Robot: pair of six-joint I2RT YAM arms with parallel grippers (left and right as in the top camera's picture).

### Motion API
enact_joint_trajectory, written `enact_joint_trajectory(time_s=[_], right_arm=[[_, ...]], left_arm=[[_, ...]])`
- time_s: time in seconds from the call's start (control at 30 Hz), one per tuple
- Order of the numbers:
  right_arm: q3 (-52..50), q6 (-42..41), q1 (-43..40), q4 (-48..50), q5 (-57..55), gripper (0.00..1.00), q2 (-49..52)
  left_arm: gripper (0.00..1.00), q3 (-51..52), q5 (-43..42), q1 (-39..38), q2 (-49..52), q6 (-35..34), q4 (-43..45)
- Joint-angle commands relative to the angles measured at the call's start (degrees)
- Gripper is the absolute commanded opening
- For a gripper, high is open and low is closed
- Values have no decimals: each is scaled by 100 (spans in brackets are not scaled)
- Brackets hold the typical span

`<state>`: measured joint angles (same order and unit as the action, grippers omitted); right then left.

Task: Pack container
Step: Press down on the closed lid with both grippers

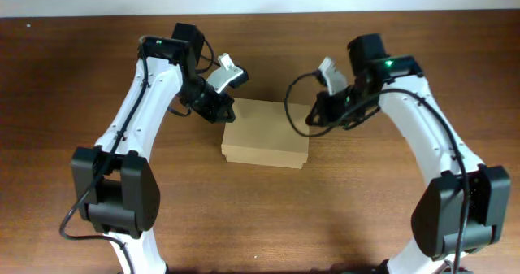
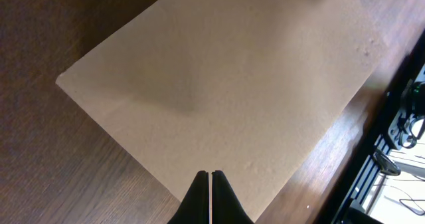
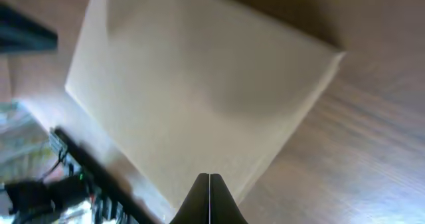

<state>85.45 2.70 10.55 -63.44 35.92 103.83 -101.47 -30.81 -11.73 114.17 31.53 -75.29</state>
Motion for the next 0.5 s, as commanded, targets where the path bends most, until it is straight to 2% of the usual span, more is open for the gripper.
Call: enact_joint_trajectory(time_s=[0.0,0.27,0.47], right_arm=[[-258,308,201,39,286,4,39],[-894,284,293,688,260,4,46],[-938,284,293,798,-31,4,46]], left_arm=[[2,44,2,26,-153,157,-24],[2,529,155,24,-153,153,280],[2,1032,105,24,-153,149,527]])
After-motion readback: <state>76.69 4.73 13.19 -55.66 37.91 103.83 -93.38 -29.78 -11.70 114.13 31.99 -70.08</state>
